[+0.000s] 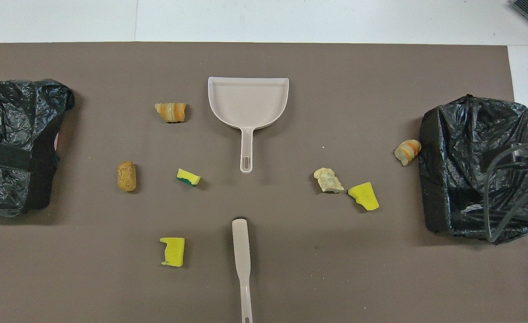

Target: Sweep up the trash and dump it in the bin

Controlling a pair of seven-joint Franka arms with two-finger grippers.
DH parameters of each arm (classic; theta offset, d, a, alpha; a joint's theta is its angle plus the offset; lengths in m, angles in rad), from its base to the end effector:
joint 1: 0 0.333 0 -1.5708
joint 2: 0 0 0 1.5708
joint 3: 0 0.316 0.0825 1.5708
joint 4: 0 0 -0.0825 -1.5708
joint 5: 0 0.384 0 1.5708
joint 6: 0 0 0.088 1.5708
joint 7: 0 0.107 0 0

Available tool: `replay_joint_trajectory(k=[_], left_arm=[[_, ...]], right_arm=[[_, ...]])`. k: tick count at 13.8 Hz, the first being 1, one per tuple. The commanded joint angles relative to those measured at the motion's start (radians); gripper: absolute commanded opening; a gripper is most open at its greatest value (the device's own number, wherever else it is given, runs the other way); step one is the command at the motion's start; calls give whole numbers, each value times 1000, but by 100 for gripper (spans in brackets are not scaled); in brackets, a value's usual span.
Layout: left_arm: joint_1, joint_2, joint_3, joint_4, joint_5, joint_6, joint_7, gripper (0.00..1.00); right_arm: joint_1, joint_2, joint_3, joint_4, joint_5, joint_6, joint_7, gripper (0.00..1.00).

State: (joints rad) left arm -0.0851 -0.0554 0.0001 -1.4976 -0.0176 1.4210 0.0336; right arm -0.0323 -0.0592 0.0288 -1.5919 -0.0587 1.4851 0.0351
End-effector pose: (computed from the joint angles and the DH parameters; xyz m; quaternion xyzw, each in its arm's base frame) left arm 0.5188 -0.0463 0.6753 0.9981 -0.0605 -0.0108 0.0084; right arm 0.5270 -0.0080 0.6395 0.9990 -0.0211 -0.0233 0.0305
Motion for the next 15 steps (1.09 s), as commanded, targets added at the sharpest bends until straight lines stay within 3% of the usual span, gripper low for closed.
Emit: replay_joint_trajectory(k=[1,15], left_arm=[[-10,-35,4,-45,7,18,-4,100],[-11,-43,-26,-79,4,13,-27,100]], right_arm=[[-8,-10,2,-6,20,-6,19,100],[-8,-10,2,-6,20,-6,19,100]])
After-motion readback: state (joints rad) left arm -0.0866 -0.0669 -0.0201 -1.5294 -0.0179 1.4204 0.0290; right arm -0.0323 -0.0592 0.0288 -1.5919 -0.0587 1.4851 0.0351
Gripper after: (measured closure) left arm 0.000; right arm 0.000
